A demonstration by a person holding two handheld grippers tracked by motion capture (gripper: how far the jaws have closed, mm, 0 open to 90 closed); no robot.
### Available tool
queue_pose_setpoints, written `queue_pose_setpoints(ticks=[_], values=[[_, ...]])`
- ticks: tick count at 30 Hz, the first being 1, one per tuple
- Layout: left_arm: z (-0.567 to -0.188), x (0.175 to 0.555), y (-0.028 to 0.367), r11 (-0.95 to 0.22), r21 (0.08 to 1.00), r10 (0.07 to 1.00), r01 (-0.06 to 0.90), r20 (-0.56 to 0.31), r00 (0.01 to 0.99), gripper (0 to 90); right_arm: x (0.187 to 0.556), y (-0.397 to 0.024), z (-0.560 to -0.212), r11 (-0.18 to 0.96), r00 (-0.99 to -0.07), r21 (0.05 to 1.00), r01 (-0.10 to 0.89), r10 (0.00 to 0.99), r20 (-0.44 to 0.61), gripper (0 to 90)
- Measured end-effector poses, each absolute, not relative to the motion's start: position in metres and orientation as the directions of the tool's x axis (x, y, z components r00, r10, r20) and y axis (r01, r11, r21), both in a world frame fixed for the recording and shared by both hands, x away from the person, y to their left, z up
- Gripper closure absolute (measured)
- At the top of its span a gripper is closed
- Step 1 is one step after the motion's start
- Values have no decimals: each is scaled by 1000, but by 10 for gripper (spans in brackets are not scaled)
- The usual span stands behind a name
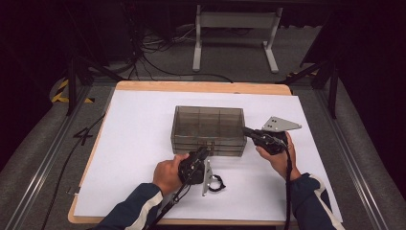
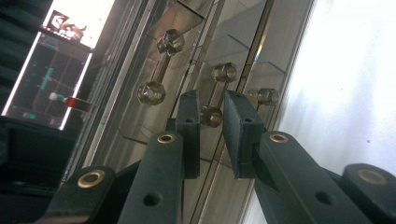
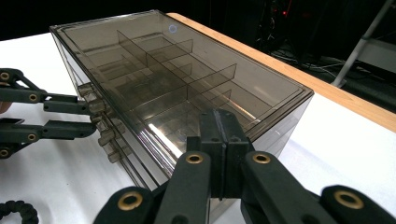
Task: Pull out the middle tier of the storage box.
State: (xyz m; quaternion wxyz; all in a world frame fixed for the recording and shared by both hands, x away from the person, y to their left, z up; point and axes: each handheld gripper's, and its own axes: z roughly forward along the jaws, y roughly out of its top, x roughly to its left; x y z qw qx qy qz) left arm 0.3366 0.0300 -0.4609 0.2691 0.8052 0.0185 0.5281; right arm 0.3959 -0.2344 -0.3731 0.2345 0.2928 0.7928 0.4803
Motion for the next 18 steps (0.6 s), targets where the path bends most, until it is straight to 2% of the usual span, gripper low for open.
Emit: queue_pose_setpoints(ticks=[8, 18], values=[[-468, 332, 24, -904, 324, 221, -280, 913, 343, 785, 395, -234, -373, 372, -717, 899, 232, 690, -100, 900], [-466, 332, 23, -907, 307, 202, -287, 918, 342, 789, 395, -233, -373, 380, -715, 898, 222, 689, -115, 900]])
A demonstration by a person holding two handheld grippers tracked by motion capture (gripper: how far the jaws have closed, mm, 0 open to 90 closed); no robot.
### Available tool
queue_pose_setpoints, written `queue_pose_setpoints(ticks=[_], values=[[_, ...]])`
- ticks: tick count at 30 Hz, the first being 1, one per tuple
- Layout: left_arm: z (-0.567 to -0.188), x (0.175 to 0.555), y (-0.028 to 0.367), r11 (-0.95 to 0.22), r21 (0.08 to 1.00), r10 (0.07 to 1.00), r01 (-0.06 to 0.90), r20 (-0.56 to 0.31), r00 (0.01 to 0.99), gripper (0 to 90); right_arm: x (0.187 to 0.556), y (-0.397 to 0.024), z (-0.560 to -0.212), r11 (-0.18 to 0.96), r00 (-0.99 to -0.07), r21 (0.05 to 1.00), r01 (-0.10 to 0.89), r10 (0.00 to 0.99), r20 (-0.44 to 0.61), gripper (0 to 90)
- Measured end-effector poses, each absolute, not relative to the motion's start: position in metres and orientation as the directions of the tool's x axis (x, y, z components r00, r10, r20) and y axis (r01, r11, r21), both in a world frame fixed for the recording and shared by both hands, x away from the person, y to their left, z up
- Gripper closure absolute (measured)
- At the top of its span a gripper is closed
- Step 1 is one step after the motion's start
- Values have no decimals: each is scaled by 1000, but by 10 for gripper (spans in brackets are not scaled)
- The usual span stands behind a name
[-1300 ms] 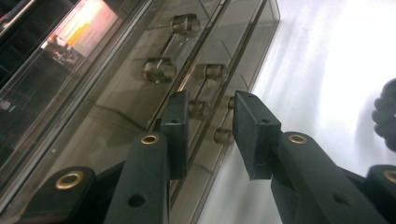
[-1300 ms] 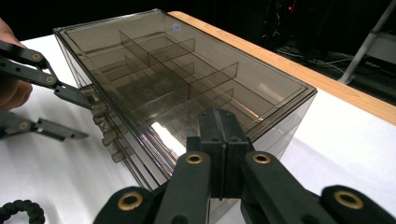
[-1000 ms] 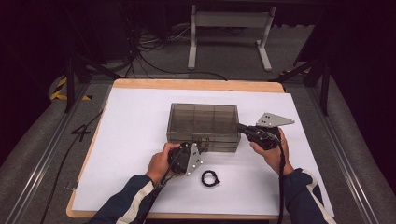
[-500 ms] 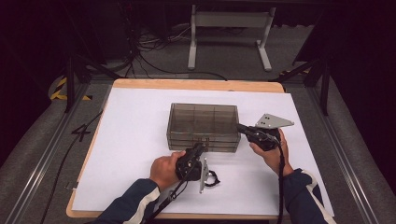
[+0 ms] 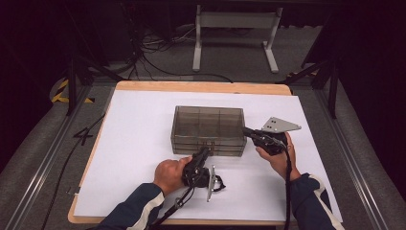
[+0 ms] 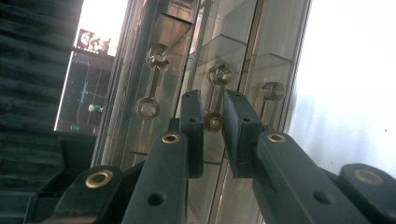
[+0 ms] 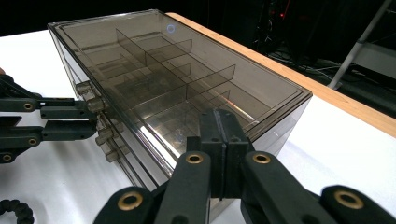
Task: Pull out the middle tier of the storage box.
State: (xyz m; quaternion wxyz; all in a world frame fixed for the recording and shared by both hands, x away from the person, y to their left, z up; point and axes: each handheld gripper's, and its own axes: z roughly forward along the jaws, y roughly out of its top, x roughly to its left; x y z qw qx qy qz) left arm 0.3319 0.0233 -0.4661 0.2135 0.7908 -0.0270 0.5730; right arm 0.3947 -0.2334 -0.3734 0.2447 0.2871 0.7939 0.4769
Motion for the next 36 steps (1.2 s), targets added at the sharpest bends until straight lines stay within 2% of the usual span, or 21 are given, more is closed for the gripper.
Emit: queue_pose_setpoints(ticks=[18, 19, 20, 21, 25, 27, 36], values=[[-465, 330, 27, -896, 323, 206, -304, 910, 360, 789, 395, -235, -374, 375, -715, 899, 227, 691, -108, 900], [-465, 330, 27, -896, 323, 206, -304, 910, 360, 809, 395, -235, -374, 375, -715, 899, 224, 690, -109, 900], [-464, 326, 28, -884, 329, 212, -331, 915, 343, 899, 395, -235, -374, 375, -715, 899, 227, 690, -107, 900], [-461, 324, 25, -893, 307, 191, -330, 921, 339, 900, 395, -235, -374, 376, -716, 899, 226, 690, -109, 900], [-465, 327, 26, -894, 317, 191, -316, 908, 372, 899, 395, -235, -374, 374, -715, 899, 227, 690, -107, 900], [-465, 326, 24, -901, 296, 178, -317, 919, 352, 898, 395, -235, -374, 377, -715, 899, 225, 691, -111, 900], [-467, 323, 24, -902, 279, 167, -330, 929, 329, 805, 395, -235, -374, 376, -716, 899, 225, 689, -109, 900]])
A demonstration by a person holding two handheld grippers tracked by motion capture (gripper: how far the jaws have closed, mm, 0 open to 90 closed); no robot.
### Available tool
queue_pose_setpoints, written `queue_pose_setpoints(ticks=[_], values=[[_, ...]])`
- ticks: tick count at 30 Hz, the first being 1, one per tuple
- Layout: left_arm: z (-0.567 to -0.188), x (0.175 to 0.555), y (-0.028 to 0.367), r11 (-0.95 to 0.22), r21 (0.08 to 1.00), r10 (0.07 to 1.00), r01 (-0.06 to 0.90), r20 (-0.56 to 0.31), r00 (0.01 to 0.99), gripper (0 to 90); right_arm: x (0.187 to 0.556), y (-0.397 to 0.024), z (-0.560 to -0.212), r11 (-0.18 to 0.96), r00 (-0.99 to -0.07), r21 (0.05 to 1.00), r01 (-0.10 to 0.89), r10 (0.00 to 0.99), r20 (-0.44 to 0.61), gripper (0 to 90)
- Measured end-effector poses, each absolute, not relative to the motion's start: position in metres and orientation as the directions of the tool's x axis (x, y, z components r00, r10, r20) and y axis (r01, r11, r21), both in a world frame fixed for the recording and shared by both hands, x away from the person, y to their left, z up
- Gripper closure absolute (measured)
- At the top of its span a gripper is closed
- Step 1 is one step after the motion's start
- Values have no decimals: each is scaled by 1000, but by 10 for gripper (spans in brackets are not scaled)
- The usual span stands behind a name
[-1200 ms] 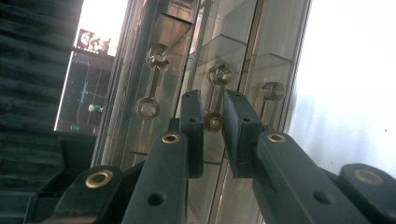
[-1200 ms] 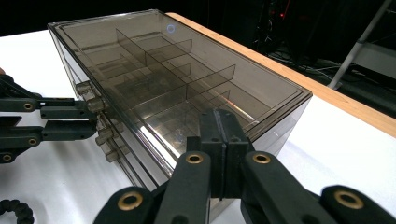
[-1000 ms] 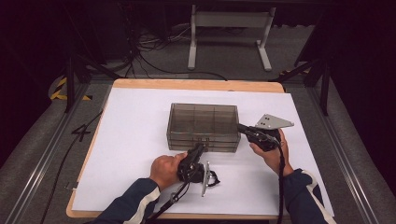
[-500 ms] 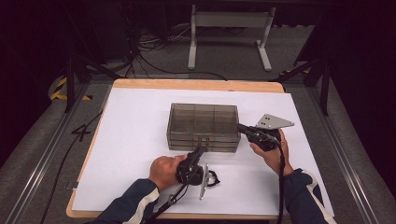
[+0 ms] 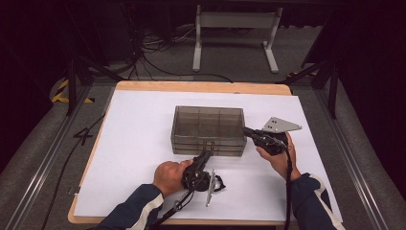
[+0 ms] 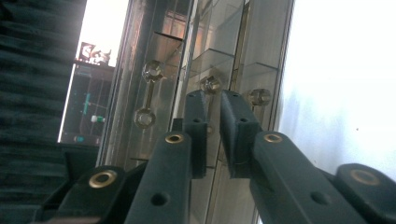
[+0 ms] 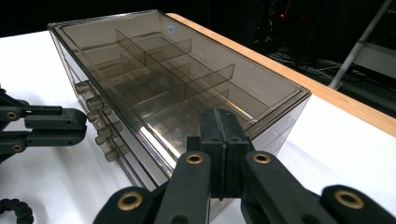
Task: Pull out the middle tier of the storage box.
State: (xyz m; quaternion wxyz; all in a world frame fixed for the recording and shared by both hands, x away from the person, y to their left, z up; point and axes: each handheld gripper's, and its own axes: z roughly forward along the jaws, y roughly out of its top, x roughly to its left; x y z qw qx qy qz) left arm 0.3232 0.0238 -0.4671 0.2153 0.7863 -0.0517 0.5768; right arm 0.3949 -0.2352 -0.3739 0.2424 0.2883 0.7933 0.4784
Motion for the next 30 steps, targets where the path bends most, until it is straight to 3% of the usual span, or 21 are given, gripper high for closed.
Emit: queue_pose_setpoints(ticks=[12, 17, 30], values=[[-471, 331, 21, -918, 259, 173, -301, 943, 283, 781, 395, -235, -374, 374, -715, 901, 222, 690, -110, 900], [-476, 329, 18, -936, 186, 121, -300, 967, 223, 792, 395, -235, -375, 370, -715, 902, 221, 691, -108, 900], [-475, 327, 19, -926, 212, 137, -313, 960, 246, 795, 394, -235, -375, 373, -716, 902, 219, 689, -111, 900]])
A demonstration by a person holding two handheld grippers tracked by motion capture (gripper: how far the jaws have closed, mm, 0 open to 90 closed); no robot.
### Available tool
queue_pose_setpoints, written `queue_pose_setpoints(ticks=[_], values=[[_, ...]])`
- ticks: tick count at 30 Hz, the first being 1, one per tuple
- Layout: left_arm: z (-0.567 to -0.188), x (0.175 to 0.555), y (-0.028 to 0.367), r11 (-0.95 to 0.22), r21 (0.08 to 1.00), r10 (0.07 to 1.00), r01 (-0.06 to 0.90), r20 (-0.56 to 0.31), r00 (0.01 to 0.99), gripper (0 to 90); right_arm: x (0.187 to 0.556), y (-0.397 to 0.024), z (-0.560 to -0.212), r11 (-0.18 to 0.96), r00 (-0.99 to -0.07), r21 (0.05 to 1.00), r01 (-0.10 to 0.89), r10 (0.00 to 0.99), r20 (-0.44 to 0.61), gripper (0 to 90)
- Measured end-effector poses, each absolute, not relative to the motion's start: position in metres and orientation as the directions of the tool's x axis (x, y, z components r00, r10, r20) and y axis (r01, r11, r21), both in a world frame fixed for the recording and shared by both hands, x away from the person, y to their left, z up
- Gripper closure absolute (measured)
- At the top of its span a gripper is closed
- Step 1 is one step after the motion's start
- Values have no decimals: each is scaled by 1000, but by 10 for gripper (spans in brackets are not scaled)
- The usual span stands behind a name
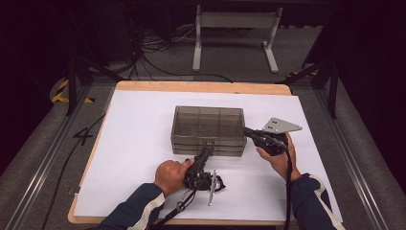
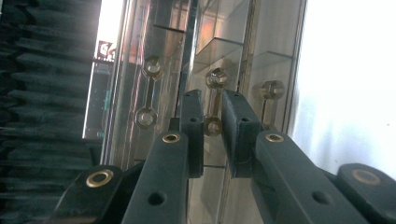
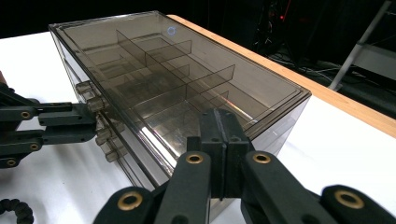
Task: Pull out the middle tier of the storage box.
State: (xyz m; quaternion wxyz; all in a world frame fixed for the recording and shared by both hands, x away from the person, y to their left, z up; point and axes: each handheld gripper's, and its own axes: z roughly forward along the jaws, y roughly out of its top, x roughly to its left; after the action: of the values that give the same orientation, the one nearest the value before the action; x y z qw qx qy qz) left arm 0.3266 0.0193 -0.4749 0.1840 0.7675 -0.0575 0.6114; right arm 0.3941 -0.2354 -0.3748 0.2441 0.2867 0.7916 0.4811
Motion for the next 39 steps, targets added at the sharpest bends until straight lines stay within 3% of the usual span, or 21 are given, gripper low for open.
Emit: queue_pose_setpoints(ticks=[31, 39], values=[[-470, 311, 29, -907, 256, 153, -335, 940, 306, 787, 392, -236, -375, 376, -721, 901, 215, 683, -113, 900], [-464, 309, 37, -897, 299, 182, -325, 922, 343, 711, 392, -236, -375, 378, -721, 901, 215, 683, -115, 900]])
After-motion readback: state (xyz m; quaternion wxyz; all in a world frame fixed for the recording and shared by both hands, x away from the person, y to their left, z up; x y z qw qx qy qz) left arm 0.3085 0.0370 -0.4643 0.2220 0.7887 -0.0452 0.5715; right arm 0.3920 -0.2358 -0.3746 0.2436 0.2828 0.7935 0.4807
